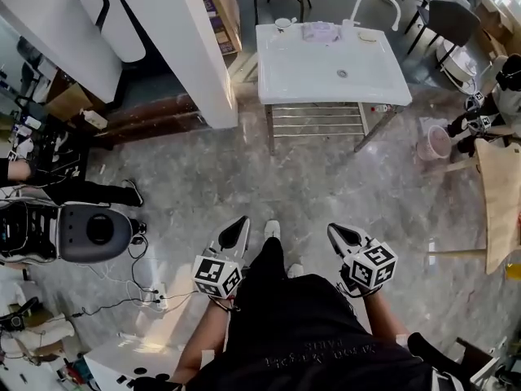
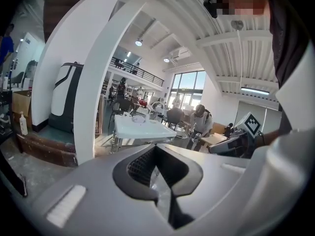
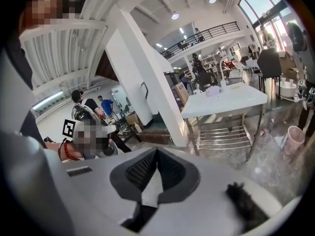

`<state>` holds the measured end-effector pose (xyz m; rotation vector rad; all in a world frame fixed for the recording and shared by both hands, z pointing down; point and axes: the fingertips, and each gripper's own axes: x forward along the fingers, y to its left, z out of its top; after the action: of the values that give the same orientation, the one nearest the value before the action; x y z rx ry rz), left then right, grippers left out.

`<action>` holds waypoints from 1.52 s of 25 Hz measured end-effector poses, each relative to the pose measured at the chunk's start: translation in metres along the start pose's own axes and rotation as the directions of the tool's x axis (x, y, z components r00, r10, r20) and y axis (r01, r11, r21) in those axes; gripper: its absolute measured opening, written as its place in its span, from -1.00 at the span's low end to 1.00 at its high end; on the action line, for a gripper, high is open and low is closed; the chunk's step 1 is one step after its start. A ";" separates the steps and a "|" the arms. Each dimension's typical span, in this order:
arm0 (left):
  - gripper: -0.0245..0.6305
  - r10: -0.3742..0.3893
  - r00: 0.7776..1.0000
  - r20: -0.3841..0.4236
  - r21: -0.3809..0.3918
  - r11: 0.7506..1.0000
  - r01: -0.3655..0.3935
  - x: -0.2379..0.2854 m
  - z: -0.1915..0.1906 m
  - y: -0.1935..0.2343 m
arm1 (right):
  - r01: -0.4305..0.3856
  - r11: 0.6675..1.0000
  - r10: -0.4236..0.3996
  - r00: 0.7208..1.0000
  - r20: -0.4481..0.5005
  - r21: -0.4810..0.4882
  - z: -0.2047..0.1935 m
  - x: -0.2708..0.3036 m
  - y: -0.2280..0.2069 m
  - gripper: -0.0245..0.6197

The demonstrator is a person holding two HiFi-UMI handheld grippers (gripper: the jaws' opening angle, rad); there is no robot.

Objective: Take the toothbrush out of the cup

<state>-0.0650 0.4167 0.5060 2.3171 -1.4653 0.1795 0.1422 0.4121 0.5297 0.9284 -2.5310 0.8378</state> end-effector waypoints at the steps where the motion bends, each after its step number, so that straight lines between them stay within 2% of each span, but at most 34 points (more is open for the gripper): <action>1: -0.90 -0.002 1.000 -0.001 -0.002 1.000 0.002 0.006 0.001 0.007 | 0.001 1.000 -0.001 1.000 -0.006 0.001 0.004 0.008 -0.003 -0.89; 8: -0.90 -0.023 1.000 0.003 -0.017 1.000 0.023 0.046 0.028 0.056 | 0.017 1.000 -0.017 1.000 -0.011 0.002 0.052 0.053 -0.014 -0.89; 22: -0.90 -0.077 0.997 -0.015 -0.021 0.997 0.077 0.101 0.064 0.130 | 0.056 0.998 -0.056 0.998 0.010 0.023 0.114 0.126 -0.035 -0.89; 28: -0.90 -0.109 0.994 -0.012 -0.009 0.994 0.109 0.124 0.076 0.139 | 0.071 0.995 -0.075 0.995 0.066 0.067 0.138 0.135 -0.047 -0.89; 34: -0.90 -0.133 0.991 -0.016 0.014 0.991 0.133 0.139 0.085 0.140 | 0.111 0.990 -0.118 0.990 0.080 0.093 0.141 0.130 -0.062 -0.89; 38: -0.90 -0.125 0.992 -0.008 0.001 0.992 0.125 0.145 0.090 0.144 | 0.122 0.989 -0.128 0.989 0.071 0.085 0.144 0.132 -0.068 -0.89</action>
<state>-0.1373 0.2052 0.5057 2.3970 -1.3119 0.1544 0.0771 0.2168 0.5080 1.1530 -2.4878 0.8875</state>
